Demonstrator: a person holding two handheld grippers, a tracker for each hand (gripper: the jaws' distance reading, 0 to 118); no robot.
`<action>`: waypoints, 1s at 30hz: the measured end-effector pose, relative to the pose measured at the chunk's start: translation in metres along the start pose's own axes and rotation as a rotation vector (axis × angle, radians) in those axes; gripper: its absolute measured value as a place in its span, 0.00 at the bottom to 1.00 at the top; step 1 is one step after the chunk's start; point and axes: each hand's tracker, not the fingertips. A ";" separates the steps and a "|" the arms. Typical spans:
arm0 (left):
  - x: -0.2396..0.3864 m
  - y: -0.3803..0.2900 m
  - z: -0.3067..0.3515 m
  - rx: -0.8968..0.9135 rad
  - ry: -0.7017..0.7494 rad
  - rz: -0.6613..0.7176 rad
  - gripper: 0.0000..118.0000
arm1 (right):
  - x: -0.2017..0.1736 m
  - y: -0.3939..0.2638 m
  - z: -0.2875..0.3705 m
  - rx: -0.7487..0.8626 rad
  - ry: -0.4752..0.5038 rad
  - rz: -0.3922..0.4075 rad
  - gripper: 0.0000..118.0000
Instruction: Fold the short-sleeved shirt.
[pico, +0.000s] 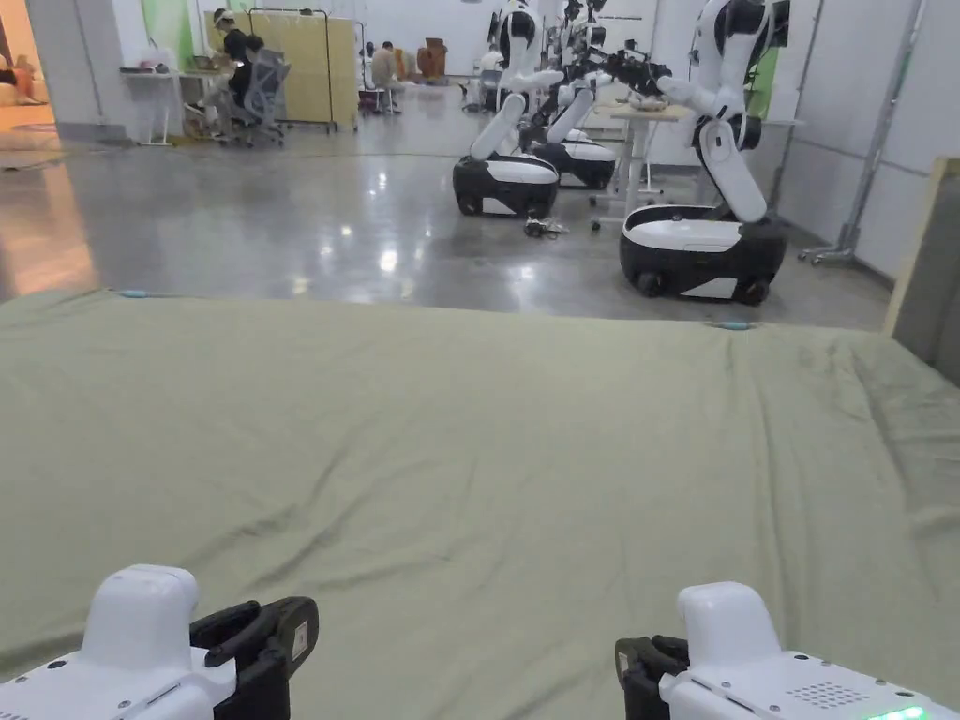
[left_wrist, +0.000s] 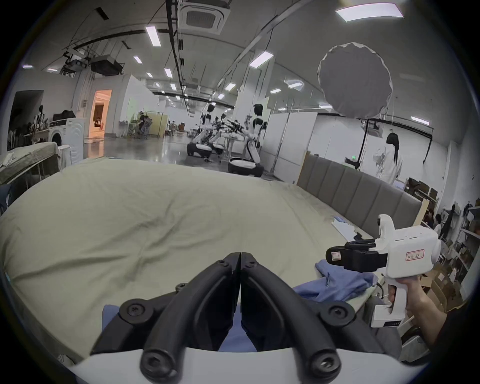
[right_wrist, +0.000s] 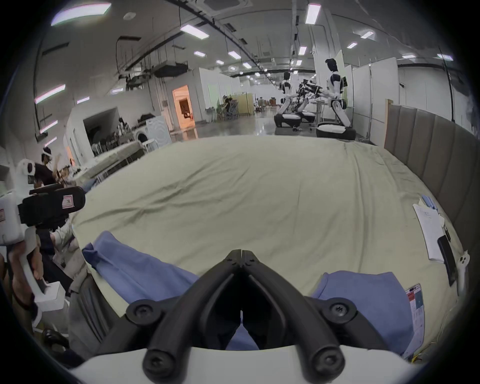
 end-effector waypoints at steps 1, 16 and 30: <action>-0.001 0.000 -0.001 -0.015 0.011 0.002 0.03 | -0.002 -0.002 -0.003 -0.007 -0.003 -0.009 0.00; -0.123 -0.038 0.059 -0.051 -0.070 0.394 0.52 | 0.035 -0.048 0.040 -0.022 0.043 -0.115 0.00; -0.183 -0.119 0.006 -0.045 -0.094 0.926 0.49 | 0.035 -0.058 0.047 -0.041 0.061 -0.205 0.00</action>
